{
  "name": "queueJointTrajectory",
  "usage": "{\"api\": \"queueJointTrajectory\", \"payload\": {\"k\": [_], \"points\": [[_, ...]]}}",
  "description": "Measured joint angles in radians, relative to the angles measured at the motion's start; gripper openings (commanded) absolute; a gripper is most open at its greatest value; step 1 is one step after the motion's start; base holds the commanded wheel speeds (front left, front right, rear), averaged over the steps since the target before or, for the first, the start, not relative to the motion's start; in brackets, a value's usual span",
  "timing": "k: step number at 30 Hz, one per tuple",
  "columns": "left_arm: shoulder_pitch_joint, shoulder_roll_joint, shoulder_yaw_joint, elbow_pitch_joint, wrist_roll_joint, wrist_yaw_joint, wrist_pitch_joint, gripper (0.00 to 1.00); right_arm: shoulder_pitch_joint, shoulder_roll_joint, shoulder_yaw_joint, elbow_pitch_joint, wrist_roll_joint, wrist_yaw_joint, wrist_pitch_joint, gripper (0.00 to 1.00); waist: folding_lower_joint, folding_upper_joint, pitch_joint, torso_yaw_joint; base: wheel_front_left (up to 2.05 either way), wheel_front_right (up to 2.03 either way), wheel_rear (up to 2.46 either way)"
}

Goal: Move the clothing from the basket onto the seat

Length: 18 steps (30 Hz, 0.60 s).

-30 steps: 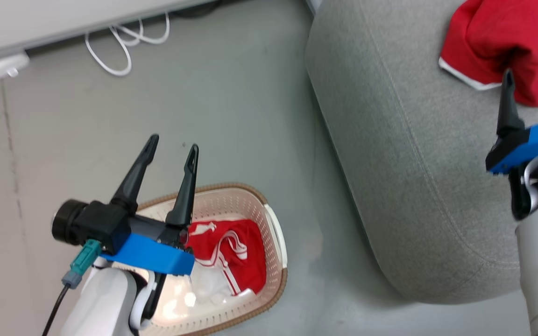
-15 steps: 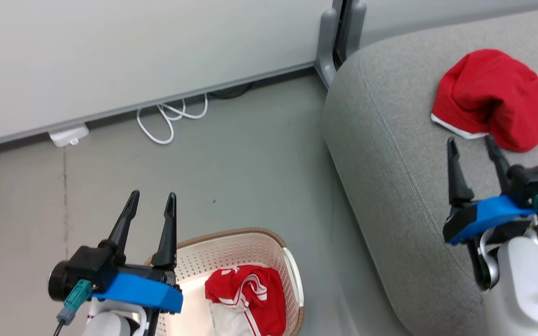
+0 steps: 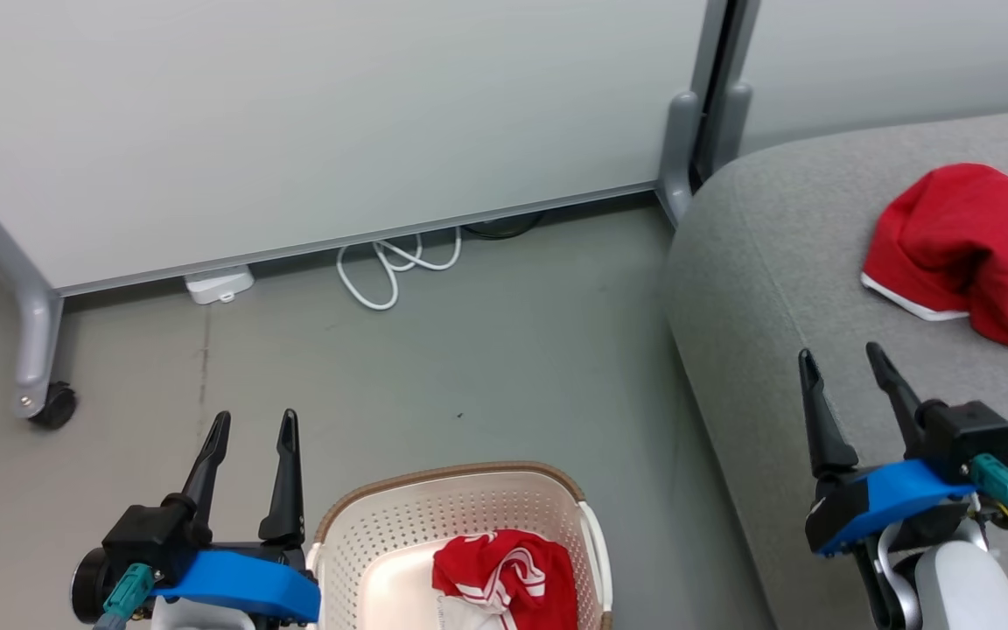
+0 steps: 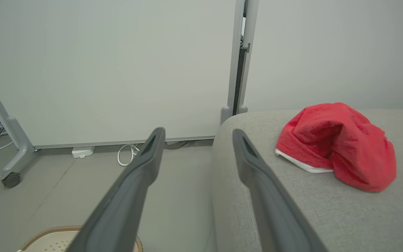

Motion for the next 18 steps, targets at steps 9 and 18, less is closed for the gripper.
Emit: {"api": "queueJointTrajectory", "payload": {"k": [9,18], "points": [[0.004,-0.002,0.023,0.043,0.003,-0.003,0.000,1.00,0.098,0.002,0.020,-0.086,0.002,0.000,0.028,1.00,0.0001,0.0000,-0.022,0.070,0.00,0.00,0.00],[0.005,-0.002,0.030,0.055,0.013,-0.005,0.000,1.00,0.142,0.002,0.040,-0.120,0.030,0.000,0.050,1.00,0.0001,0.0000,-0.042,0.098,0.00,0.00,0.00]]}}
